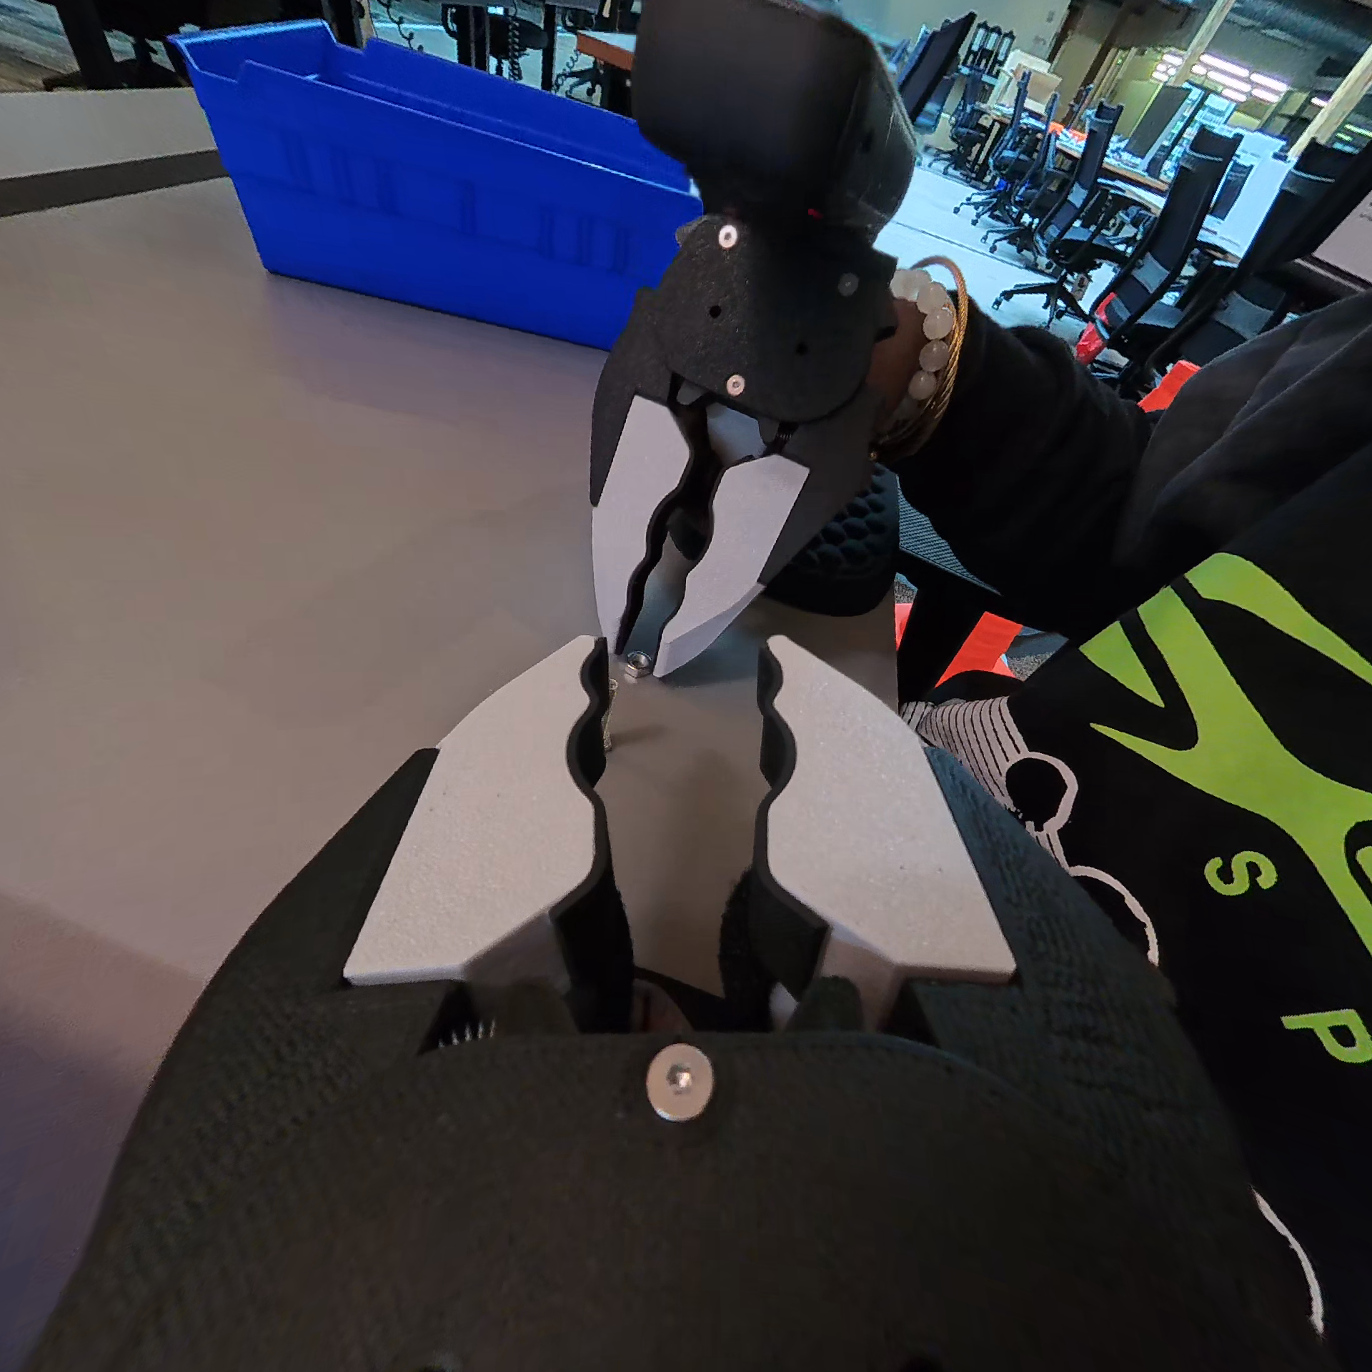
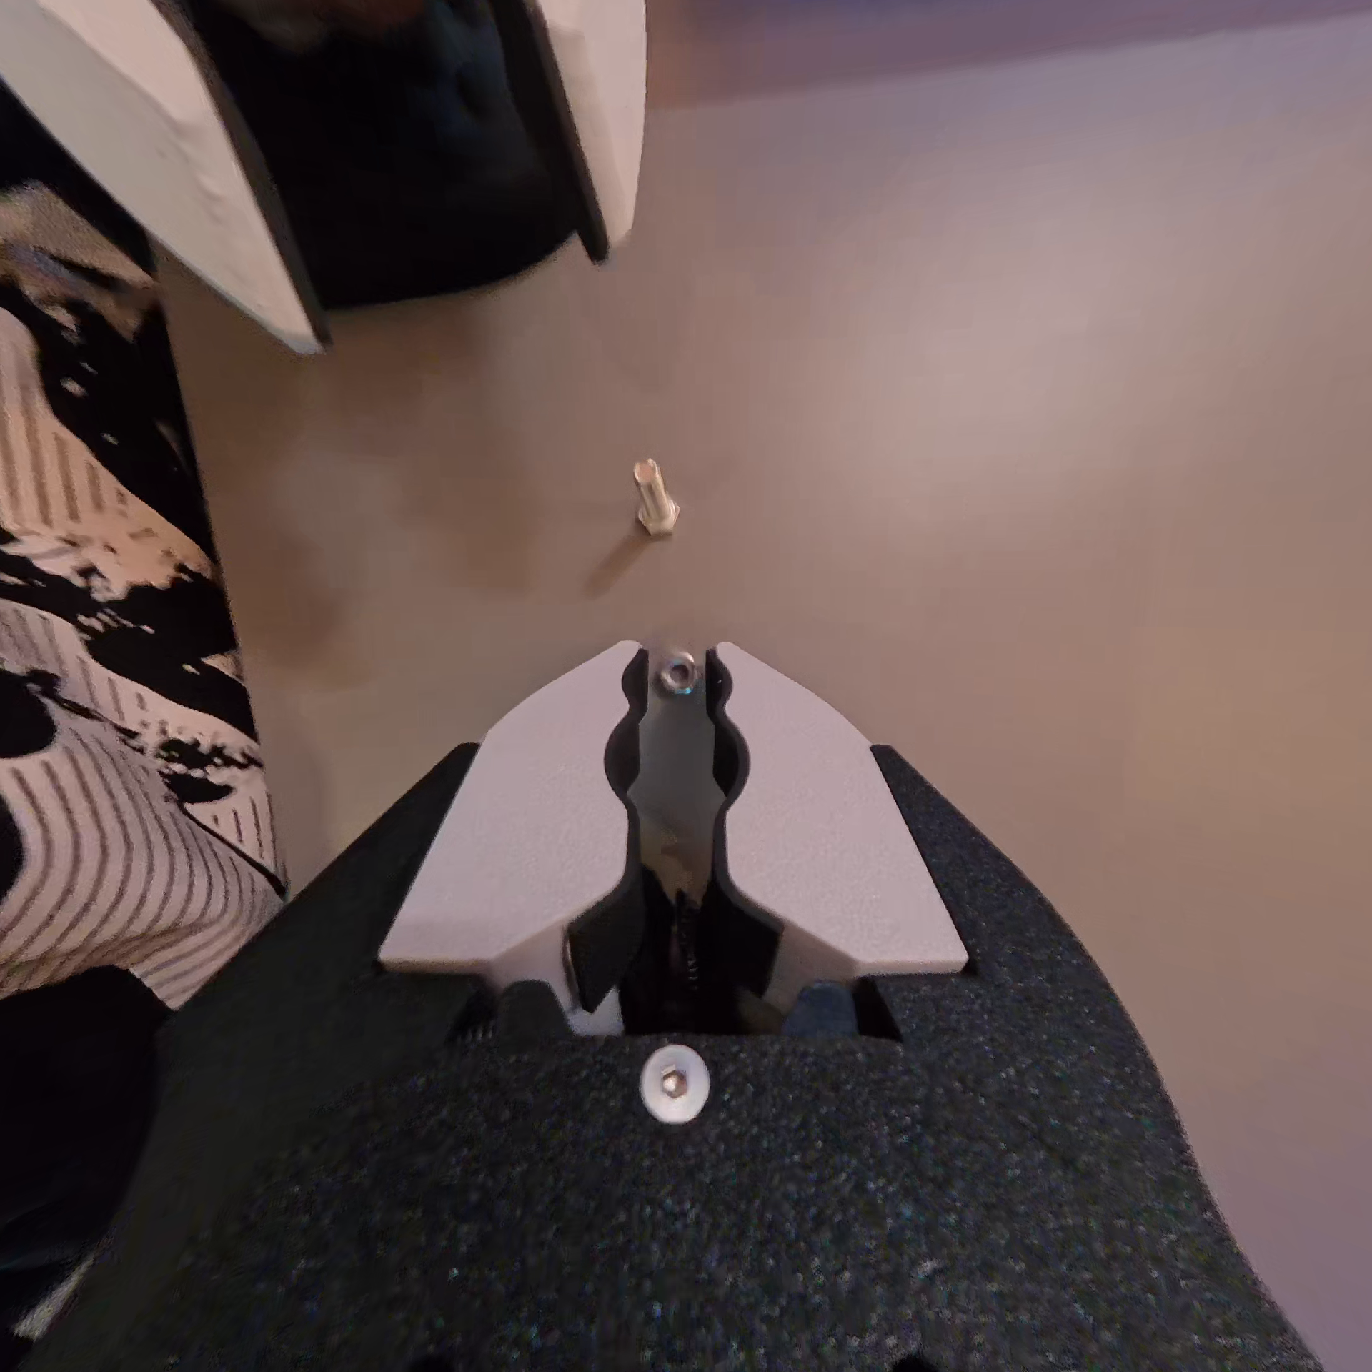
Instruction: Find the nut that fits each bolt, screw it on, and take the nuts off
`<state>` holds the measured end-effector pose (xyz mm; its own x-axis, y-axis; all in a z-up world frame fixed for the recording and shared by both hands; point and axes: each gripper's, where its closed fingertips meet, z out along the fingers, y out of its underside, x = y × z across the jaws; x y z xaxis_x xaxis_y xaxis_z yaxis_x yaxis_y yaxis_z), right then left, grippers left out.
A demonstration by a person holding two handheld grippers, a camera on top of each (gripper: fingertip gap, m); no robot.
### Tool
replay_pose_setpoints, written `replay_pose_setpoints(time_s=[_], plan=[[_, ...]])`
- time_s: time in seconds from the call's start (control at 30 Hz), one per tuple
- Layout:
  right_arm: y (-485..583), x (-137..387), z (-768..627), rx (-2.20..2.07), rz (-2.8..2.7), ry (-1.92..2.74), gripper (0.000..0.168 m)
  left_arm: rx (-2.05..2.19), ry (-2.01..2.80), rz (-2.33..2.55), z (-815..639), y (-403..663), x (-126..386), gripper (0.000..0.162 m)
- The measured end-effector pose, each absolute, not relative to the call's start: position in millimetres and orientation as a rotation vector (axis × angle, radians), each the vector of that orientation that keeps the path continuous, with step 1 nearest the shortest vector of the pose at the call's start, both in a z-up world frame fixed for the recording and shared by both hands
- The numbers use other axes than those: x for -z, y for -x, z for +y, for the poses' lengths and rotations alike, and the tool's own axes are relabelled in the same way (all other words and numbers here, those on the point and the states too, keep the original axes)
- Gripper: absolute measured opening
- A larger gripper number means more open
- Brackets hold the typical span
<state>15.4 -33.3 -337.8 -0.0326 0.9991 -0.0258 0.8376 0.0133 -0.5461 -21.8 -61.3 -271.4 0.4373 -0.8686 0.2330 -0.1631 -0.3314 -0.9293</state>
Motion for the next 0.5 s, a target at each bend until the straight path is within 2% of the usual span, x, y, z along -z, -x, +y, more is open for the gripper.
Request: replay_pose_setpoints(time_s=[0.2,0.4,0.5], plan=[[15.6,303.8,-41.8,-0.915,-1.726,1.724,0.016,0.959,1.774,0.889,-61.1,21.8,272.1,0.039],[21.8,315.0,-38.1,-0.898,-1.721,1.725,0.016,0.94,1.783,0.896,-60.7,21.4,273.8,0.039],[23.9,316.8,-38.5,-0.886,-1.731,1.712,0.007,0.933,1.786,0.898,-60.5,21.1,274.3,0.039]])
